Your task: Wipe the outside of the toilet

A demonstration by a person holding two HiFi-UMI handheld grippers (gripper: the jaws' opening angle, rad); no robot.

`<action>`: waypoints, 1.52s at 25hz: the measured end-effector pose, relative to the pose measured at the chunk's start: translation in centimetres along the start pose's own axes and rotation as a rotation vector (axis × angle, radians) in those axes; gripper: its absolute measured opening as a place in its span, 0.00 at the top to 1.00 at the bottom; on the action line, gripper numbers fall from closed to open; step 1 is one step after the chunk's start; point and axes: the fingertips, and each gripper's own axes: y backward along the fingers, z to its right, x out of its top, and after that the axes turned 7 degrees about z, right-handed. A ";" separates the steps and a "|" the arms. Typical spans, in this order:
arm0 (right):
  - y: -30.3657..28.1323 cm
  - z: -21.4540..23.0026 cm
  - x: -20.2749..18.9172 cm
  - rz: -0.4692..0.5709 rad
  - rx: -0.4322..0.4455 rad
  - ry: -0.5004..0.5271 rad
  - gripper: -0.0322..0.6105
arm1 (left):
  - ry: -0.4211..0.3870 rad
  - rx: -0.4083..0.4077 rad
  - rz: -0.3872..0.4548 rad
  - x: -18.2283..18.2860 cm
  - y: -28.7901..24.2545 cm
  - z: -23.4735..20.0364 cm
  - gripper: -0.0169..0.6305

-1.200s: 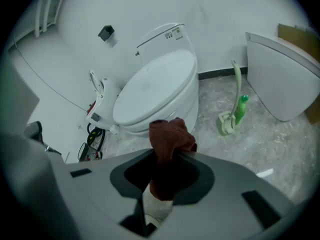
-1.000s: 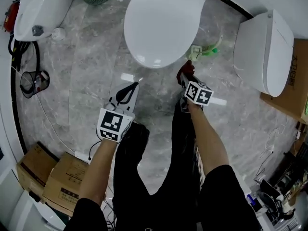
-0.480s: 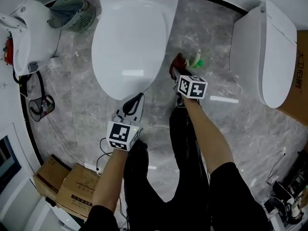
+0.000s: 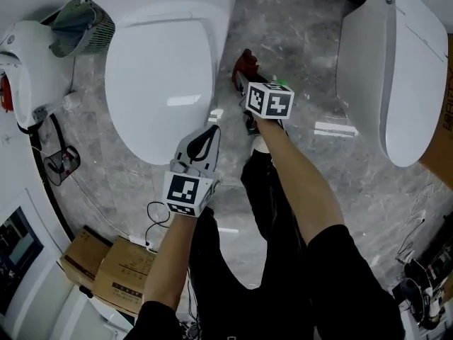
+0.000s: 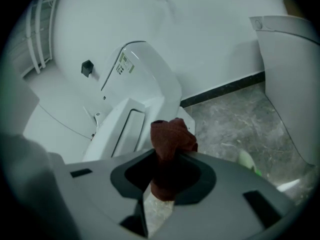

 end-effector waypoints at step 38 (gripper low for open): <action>-2.6 -3.5 -11.5 -0.097 0.085 0.030 0.83 | 0.080 0.077 0.047 -5.1 10.0 -5.1 0.97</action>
